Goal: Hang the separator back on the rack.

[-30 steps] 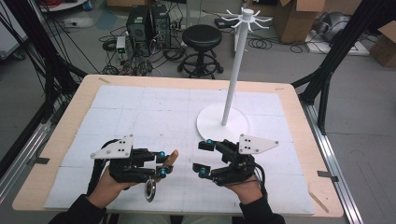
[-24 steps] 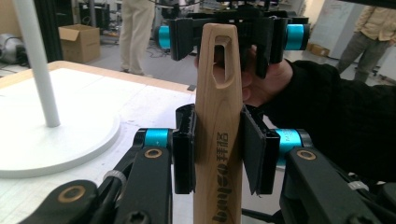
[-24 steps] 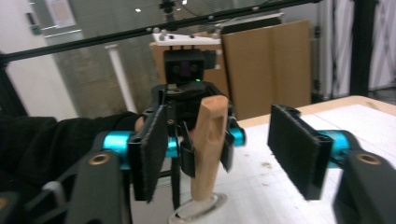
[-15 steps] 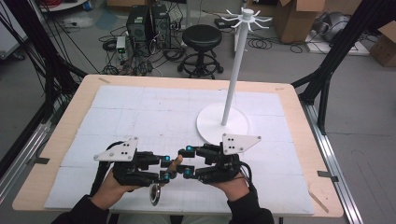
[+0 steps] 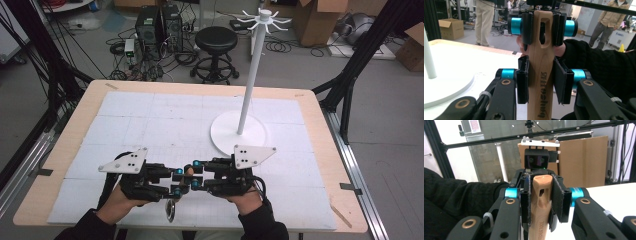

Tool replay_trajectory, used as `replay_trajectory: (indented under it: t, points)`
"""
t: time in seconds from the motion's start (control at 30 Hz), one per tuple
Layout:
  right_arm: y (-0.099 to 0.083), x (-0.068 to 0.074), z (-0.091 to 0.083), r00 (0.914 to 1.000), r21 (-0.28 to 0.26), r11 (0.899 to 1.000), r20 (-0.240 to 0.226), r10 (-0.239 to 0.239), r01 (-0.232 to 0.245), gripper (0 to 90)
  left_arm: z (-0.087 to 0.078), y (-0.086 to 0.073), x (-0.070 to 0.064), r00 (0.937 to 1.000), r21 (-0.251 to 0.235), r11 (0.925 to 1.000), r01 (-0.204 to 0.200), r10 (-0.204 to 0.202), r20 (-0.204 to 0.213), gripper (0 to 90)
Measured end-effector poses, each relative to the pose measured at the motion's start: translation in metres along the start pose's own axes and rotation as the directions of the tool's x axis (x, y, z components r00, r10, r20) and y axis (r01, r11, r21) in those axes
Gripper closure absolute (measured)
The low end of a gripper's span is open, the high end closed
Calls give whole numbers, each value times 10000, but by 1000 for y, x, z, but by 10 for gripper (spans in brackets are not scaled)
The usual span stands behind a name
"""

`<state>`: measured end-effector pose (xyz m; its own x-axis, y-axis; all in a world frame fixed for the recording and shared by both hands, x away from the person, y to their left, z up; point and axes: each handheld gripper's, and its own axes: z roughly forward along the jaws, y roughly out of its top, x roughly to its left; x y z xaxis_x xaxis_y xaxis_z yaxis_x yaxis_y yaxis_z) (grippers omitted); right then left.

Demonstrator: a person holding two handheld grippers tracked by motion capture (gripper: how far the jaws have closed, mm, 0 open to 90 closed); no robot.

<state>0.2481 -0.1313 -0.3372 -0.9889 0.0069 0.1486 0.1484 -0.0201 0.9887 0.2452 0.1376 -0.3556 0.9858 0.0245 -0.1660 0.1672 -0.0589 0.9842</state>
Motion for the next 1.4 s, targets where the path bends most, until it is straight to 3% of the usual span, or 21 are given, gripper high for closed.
replay_trajectory:
  t: [0.07, 0.1, 0.17, 0.33, 0.53, 0.57, 0.63, 0.77, 0.83, 1.03, 1.1, 1.2, 1.4]
  points:
    - [2, 0, 1, 9998, 74, 10000, 204, 47, -49, 714, -1, -1, 1, 9999, -75, 9999, 125, -126, -84, 661]
    - [4, 1, 2, 9995, 132, 9999, 314, 1, -5, 714, 0, -2, 2, 9995, 31, 9998, 182, -181, -262, 616]
    - [8, 1, 3, 9978, 275, 9996, 665, 8, -27, 715, 1, -4, 2, 9968, 149, 9993, 355, -343, -718, 445]
    - [22, 2, 3, 9896, 428, 9991, 1435, -85, 23, 717, 1, -7, 5, 9873, 359, 9988, 328, -268, -1568, 325]
    - [44, 7, 4, 9689, 527, 9985, 2459, -269, 143, 717, 0, -8, 6, 9756, 486, 9986, 217, -105, -2195, 318]
    - [50, 10, 6, 9600, 620, 9979, 2775, -369, 205, 718, 1, -8, 6, 9753, 491, 9986, 205, -92, -2206, 327]
    - [52, 11, 7, 9561, 649, 9976, 2901, -413, 233, 718, 1, -8, 4, 9728, 492, 9987, 141, -23, -2316, 332]
    - [58, 13, 10, 9337, 506, 9987, 3577, -169, -14, 718, 1, -7, 4, 9703, 513, 9987, -11, 135, -2416, 353]
    - [58, 13, 11, 9234, 398, 9990, 3838, 15, -182, 718, 1, -6, 4, 9682, 383, 9992, 107, -8, -2501, 357]
    - [54, 15, 12, 8929, 233, 9989, 4495, 268, -417, 717, 6, -3, 4, 9603, 504, 9986, 169, -22, -2791, 406]
    - [52, 14, 13, 8825, 152, 9986, 4688, 370, -500, 717, 9, -3, 3, 9531, 661, 9977, 161, 46, -3027, 421]
    - [49, 14, 14, 8726, 153, 9984, 4867, 408, -552, 717, 13, -3, 3, 9424, 848, 9962, 219, 77, -3344, 428]
    - [47, 15, 16, 8579, 164, 9980, 5120, 442, -612, 717, 15, -3, 6, 9356, 988, 9943, 394, -19, -3532, 528]
